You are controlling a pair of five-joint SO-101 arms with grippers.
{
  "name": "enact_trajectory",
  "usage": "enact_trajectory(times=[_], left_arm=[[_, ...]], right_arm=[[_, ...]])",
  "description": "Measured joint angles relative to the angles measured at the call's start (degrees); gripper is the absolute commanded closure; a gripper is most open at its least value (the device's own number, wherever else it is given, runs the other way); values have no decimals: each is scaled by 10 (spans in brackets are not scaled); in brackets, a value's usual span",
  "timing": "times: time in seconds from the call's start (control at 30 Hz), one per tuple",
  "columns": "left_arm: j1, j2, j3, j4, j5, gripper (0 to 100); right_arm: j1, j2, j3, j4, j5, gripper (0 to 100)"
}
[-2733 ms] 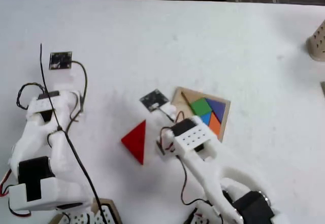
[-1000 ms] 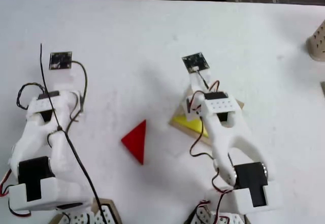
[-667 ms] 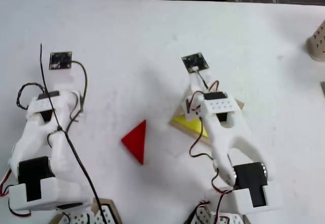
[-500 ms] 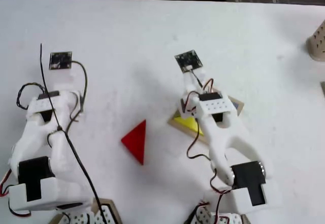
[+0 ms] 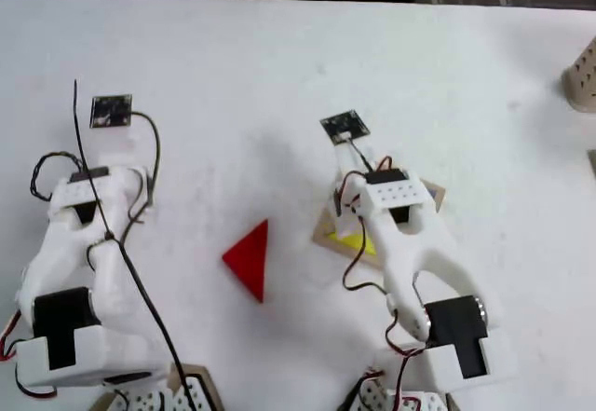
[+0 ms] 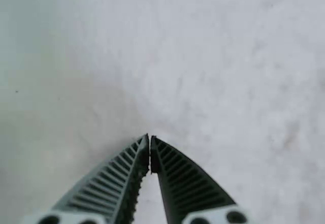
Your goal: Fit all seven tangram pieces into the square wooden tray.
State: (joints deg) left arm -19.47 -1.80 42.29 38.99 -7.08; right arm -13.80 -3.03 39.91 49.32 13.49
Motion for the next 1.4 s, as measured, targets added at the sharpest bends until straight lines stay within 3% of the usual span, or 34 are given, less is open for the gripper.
enact_trajectory(times=[0.17,0.4,0.53,0.8,1.4], left_arm=[[0,0,0,0,0,976],[0,0,0,0,0,976],[0,0,0,0,0,976],[-17,0,0,18,0,976],[-20,0,0,21,0,976]], right_arm=[[0,2,-12,-12,-18,976],[2,21,-67,-24,-201,846],[3,82,-97,-24,-255,836],[-4,142,-181,25,-270,846],[-165,150,-197,10,-294,847]])
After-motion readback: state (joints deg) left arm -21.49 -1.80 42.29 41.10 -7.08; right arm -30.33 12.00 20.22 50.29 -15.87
